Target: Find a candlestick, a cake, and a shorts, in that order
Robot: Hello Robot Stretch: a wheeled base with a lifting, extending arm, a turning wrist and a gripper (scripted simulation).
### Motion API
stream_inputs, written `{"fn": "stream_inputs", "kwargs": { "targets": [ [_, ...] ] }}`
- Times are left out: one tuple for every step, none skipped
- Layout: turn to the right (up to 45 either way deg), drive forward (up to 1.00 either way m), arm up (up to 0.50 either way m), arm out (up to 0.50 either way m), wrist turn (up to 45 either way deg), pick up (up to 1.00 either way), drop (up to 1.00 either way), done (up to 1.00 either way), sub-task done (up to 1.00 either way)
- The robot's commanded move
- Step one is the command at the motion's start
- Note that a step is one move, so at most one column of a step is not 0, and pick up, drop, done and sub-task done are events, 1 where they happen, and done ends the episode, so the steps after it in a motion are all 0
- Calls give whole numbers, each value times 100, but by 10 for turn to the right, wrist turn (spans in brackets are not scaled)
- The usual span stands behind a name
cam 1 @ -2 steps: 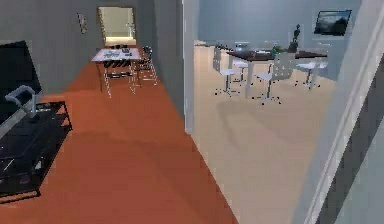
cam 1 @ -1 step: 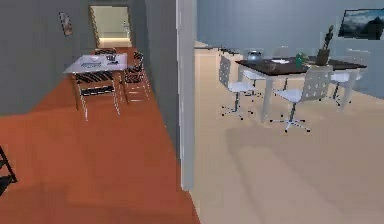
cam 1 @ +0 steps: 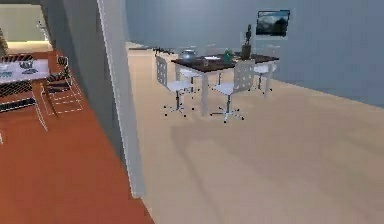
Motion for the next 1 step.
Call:
{"fn": "stream_inputs", "kwargs": {
  "targets": [
    [0, 10, 0, 0, 0, 0, 0, 0, 0]
  ]
}}
